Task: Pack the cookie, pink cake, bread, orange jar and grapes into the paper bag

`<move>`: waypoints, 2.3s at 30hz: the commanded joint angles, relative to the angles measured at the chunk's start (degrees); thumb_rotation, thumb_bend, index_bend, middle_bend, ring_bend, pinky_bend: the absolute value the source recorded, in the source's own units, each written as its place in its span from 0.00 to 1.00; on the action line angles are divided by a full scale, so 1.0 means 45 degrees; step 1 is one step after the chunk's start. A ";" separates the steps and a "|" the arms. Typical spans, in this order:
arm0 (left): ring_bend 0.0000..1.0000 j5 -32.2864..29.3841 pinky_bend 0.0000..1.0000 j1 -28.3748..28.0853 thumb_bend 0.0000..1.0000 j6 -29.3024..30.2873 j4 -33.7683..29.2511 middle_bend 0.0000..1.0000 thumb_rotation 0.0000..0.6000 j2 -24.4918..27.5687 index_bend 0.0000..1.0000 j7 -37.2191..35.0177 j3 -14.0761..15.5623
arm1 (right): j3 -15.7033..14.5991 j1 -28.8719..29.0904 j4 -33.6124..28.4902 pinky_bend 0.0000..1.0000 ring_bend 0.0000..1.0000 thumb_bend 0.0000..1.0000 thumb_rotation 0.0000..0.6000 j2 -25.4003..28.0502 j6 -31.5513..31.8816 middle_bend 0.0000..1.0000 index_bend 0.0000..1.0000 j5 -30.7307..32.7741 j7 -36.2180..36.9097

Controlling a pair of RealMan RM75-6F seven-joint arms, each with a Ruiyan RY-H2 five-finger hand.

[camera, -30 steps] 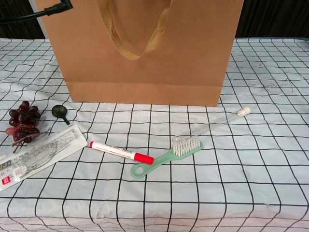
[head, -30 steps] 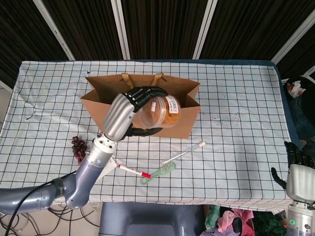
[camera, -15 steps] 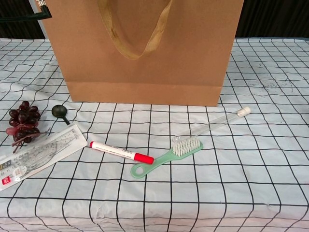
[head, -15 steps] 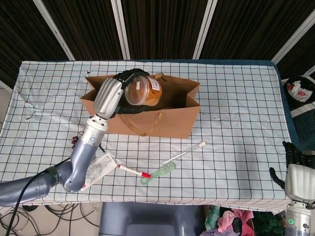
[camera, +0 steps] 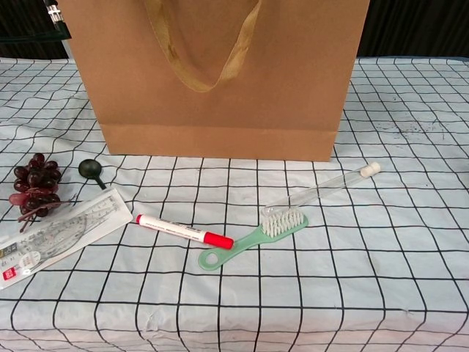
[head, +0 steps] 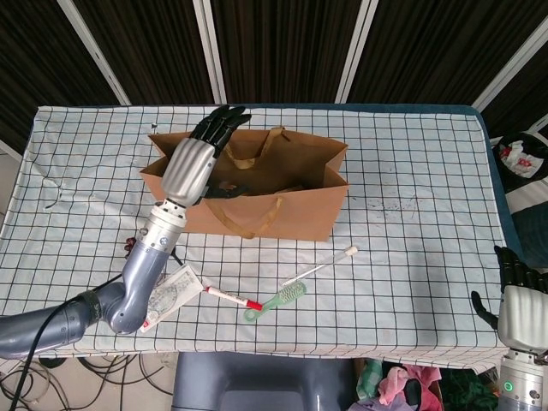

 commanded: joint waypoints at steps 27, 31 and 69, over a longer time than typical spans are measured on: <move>0.04 0.6106 0.20 0.6928 0.07 0.5979 0.3966 0.16 1.00 0.2266 0.14 -0.3038 0.6525 | 0.0003 -0.0040 -0.0212 0.23 0.21 0.22 1.00 0.0052 0.0093 0.14 0.14 -0.0028 -0.0196; 0.04 0.6045 0.20 0.6636 0.07 0.4697 0.4826 0.16 1.00 0.2233 0.13 -0.3351 0.6812 | -0.0111 0.0026 -0.0180 0.23 0.21 0.21 1.00 0.0063 -0.0092 0.14 0.14 -0.0137 -0.0142; 0.06 0.5301 0.15 0.4635 0.12 -0.1586 0.4608 0.15 1.00 0.1644 0.14 -0.0468 0.7255 | -0.0172 0.0067 -0.0057 0.23 0.21 0.22 1.00 -0.0102 -0.0194 0.14 0.14 -0.0189 0.0065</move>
